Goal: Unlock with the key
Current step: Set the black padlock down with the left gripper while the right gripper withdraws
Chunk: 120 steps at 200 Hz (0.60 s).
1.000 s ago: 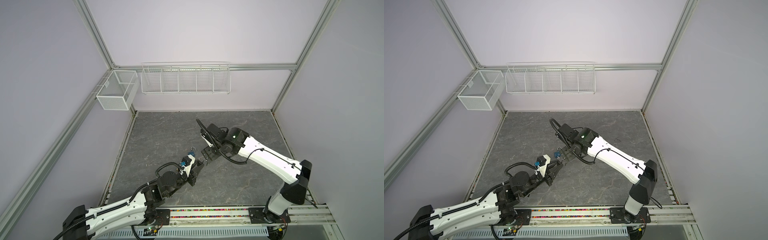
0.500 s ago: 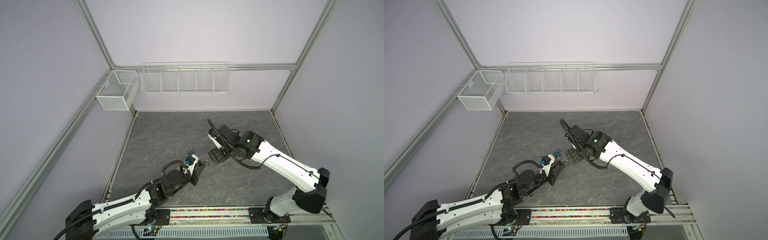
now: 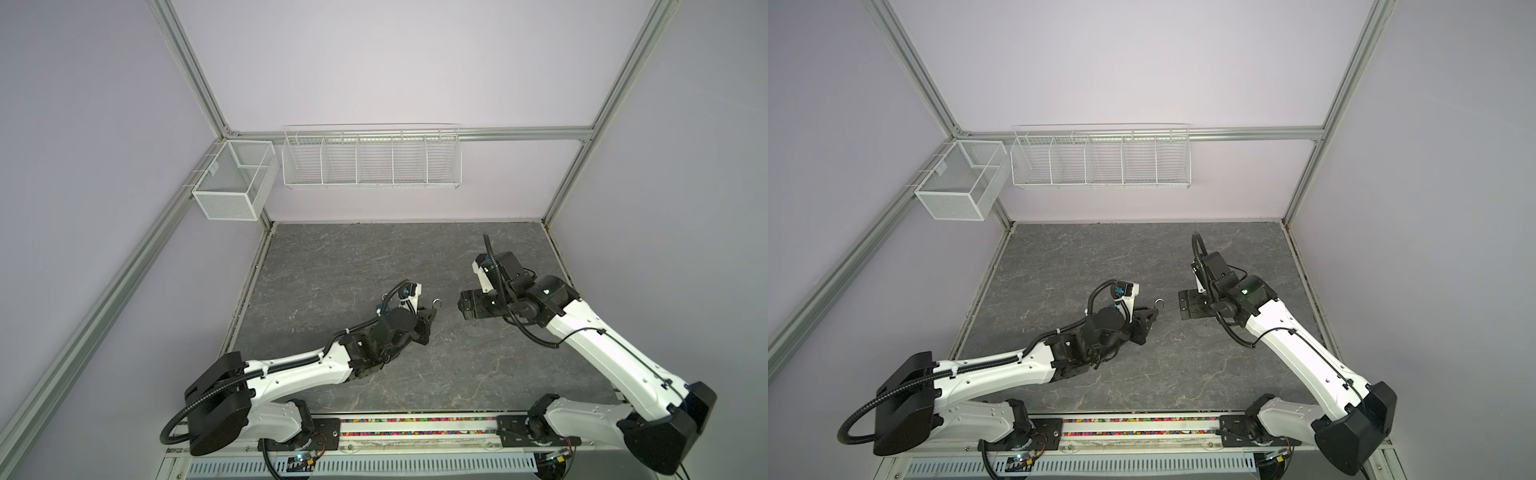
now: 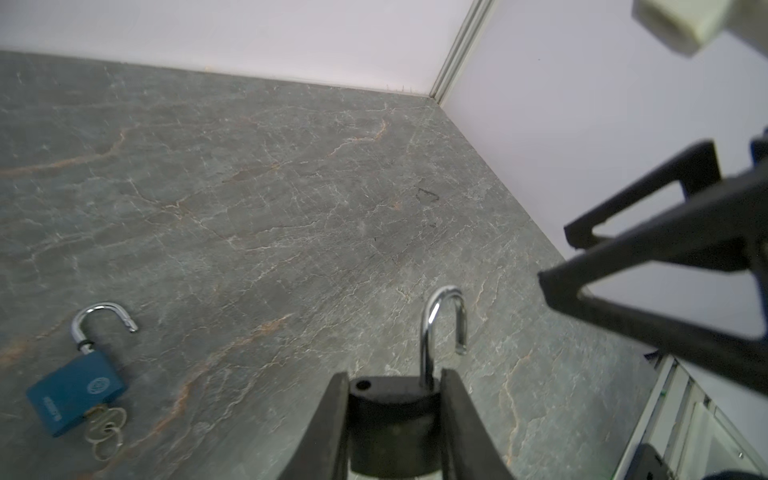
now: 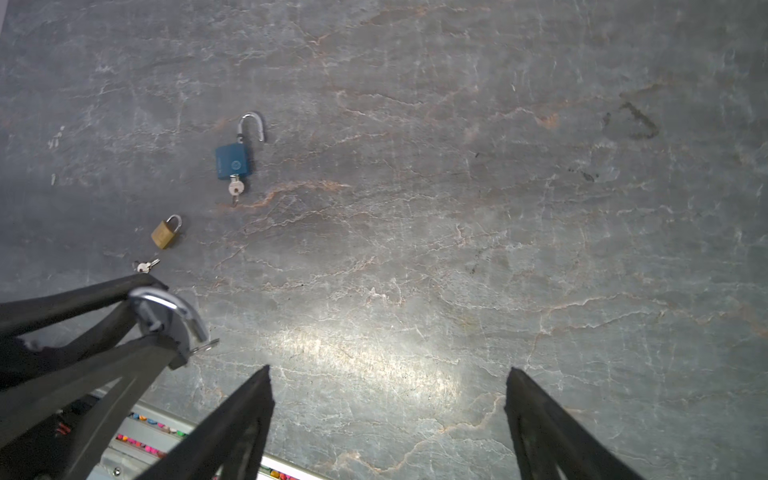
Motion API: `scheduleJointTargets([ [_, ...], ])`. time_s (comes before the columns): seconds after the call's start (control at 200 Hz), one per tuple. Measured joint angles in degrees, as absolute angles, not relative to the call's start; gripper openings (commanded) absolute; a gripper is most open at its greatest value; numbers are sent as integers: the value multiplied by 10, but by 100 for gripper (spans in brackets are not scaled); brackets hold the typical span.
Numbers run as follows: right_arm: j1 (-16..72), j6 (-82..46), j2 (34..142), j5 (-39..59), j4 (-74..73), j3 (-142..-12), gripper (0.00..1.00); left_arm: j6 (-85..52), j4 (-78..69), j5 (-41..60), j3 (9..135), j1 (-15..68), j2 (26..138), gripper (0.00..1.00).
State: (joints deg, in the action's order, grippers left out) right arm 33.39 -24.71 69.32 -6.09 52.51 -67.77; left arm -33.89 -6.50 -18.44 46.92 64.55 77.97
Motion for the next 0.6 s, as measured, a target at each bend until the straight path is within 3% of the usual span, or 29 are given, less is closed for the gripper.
scheduleJointTargets([
  [0.3, 234, -284, 661, -6, 466, -576, 89, -498, 108, -164, 643, 595, 968, 0],
  [0.6, 206, -287, 658, 18, 442, -554, 89, -539, 289, -156, 812, 563, 1120, 0],
])
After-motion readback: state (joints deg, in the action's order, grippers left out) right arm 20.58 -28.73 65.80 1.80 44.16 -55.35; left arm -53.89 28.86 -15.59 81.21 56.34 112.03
